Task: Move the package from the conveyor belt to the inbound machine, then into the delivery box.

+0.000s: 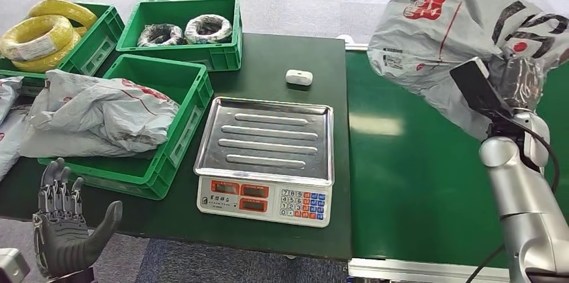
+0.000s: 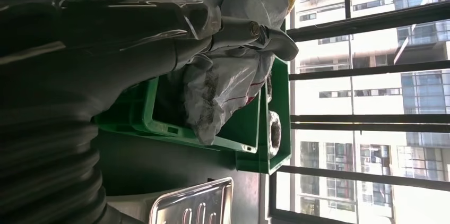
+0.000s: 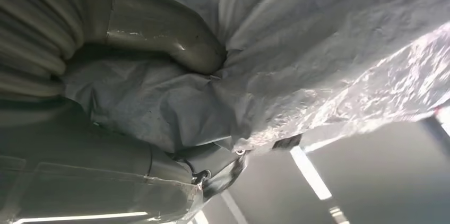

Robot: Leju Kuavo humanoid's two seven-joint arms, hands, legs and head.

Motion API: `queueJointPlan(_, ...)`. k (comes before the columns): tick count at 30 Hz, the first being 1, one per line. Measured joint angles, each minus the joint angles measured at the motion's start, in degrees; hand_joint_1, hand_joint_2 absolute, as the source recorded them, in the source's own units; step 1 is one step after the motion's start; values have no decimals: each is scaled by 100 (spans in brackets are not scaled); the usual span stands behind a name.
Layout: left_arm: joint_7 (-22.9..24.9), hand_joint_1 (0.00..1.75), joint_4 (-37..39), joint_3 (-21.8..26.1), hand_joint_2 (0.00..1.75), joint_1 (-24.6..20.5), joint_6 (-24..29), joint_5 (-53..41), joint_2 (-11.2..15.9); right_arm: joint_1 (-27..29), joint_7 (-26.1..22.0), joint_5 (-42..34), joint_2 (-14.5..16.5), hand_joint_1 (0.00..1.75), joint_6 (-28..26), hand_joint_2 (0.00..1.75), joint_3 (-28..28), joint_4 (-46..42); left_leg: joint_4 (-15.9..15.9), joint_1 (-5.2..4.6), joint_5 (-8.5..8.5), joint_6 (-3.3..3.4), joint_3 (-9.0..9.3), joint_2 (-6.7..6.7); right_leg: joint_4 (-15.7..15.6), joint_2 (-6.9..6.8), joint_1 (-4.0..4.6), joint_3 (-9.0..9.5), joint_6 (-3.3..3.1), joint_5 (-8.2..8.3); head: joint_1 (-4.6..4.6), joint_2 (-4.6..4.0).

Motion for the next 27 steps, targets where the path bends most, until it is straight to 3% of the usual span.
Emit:
queueJointPlan(3,1,0,3,16,175,-154,-89,-62,15,-34,-80,30,366,175,850,0,487,-424,0,1,0,-2,20,31,1,33,1,-9,-5,5,-4,0)
queueJointPlan(5,9,0,6,30,175,-235,-161,-91,22,-34,-103,-74,607,175,1413,0,802,-651,0,4,7,-9,19,13,3,18,3,-13,-6,5,-4,0)
queueJointPlan(9,46,0,13,112,175,-353,-292,-149,32,-27,-254,-243,1012,175,2494,175,1377,-921,0,12,16,-18,8,-4,5,0,12,-16,-8,5,-3,0)
queueJointPlan(16,132,0,26,321,175,-440,-513,-91,20,-15,-677,-743,1428,175,3231,175,1820,-936,1,10,15,-18,1,-5,3,-2,11,-18,-9,6,-1,0)
queueJointPlan(24,207,0,24,537,175,-450,-596,-109,-53,-14,-631,-775,1663,171,3324,175,2074,-773,1,10,15,-18,1,-7,3,-3,11,-19,-9,6,-2,0)
queueJointPlan(27,259,0,16,609,175,-458,-657,-155,-91,-16,-600,-798,1719,48,3337,175,2125,-647,1,10,16,-18,1,-7,3,-3,11,-18,-9,6,-1,0)
